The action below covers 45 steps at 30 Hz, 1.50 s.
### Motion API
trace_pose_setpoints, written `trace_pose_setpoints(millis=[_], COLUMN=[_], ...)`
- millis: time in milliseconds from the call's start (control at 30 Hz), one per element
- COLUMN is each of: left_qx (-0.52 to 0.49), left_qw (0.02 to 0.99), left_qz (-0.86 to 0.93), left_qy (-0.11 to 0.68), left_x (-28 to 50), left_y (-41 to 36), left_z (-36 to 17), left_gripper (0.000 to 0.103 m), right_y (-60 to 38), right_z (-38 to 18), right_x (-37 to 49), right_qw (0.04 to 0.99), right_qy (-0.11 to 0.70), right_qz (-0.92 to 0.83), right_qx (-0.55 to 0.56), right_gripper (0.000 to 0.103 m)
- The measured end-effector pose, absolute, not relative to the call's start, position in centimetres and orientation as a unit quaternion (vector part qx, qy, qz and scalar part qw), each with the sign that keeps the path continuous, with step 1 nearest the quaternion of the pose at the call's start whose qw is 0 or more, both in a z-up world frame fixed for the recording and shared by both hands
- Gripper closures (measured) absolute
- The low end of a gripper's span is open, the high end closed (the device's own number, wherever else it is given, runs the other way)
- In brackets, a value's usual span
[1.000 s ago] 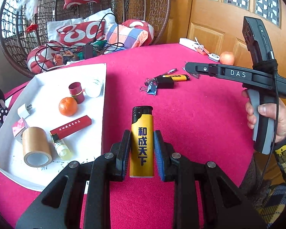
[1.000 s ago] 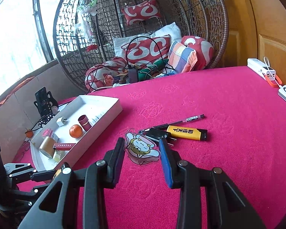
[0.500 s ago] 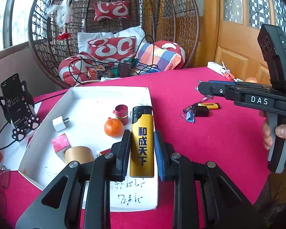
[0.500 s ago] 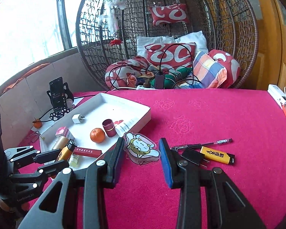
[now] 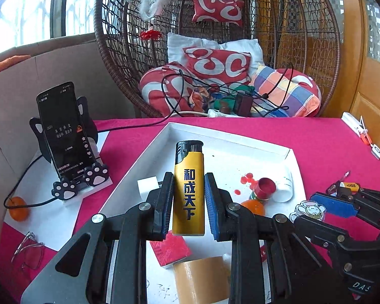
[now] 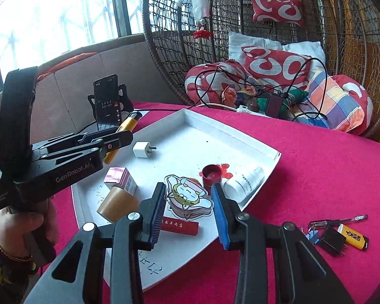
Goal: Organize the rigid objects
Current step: 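Place the lighter with the left tool while the right places the badge in the tray, then open both tools and move them back toward the black charger and clip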
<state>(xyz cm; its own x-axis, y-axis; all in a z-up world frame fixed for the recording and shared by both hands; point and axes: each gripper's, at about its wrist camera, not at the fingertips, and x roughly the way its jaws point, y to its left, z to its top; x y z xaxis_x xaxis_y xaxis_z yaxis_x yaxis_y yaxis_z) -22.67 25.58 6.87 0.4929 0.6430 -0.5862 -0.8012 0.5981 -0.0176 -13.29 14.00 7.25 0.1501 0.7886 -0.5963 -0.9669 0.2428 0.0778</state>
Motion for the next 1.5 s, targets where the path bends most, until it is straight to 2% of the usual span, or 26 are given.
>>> trace_pose_setpoints(millis=[167, 233, 267, 300, 333, 367, 400, 433, 633, 1067, 1300, 1500], left_qx=[-0.144, -0.147, -0.148, -0.148, -0.148, -0.146, -0.143, -0.141, -0.160, -0.137, -0.145, -0.164], left_qw=[0.835, 0.833, 0.829, 0.827, 0.825, 0.824, 0.820, 0.814, 0.820, 0.835, 0.852, 0.882], left_qz=[0.454, 0.458, 0.465, 0.471, 0.476, 0.483, 0.492, 0.503, 0.498, 0.470, 0.432, 0.365], left_qy=[0.275, 0.274, 0.273, 0.270, 0.265, 0.259, 0.254, 0.252, 0.233, 0.249, 0.256, 0.247], left_x=[-22.6, -22.8, -22.8, -23.0, -23.2, -23.5, -23.8, -24.0, -24.9, -22.0, -20.5, -19.1], left_y=[26.1, 26.3, 26.4, 26.4, 26.3, 26.1, 25.9, 25.6, 23.7, 20.2, 18.7, 16.1], left_z=[5.8, 5.8, 5.9, 5.9, 6.0, 6.2, 6.4, 6.5, 6.8, 7.0, 6.8, 6.6], left_gripper=[0.079, 0.072, 0.053, 0.022, 0.011, 0.000, 0.000, 0.000, 0.000, 0.000, 0.000, 0.000], right_y=[15.3, 15.2, 15.0, 14.9, 14.7, 14.5, 14.2, 13.8, 11.4, 9.0, 6.0, 0.8], right_z=[5.5, 5.2, 5.1, 5.1, 5.1, 5.2, 5.3, 5.4, 5.7, 6.1, 6.1, 7.3], right_x=[-14.3, -14.7, -14.9, -15.0, -15.2, -15.3, -15.4, -15.5, -16.0, -13.6, -8.7, -3.3], right_qw=[0.750, 0.754, 0.755, 0.757, 0.760, 0.762, 0.765, 0.768, 0.782, 0.799, 0.828, 0.864], right_qy=[0.262, 0.251, 0.246, 0.241, 0.236, 0.231, 0.223, 0.215, 0.182, 0.208, 0.237, 0.220], right_qz=[0.578, 0.575, 0.574, 0.572, 0.571, 0.570, 0.571, 0.572, 0.568, 0.546, 0.500, 0.452], right_qx=[-0.188, -0.196, -0.200, -0.203, -0.203, -0.201, -0.196, -0.192, -0.181, -0.141, -0.088, -0.036], right_gripper=[0.067, 0.066, 0.066, 0.061, 0.039, 0.023, 0.004, 0.000, 0.000, 0.000, 0.000, 0.000])
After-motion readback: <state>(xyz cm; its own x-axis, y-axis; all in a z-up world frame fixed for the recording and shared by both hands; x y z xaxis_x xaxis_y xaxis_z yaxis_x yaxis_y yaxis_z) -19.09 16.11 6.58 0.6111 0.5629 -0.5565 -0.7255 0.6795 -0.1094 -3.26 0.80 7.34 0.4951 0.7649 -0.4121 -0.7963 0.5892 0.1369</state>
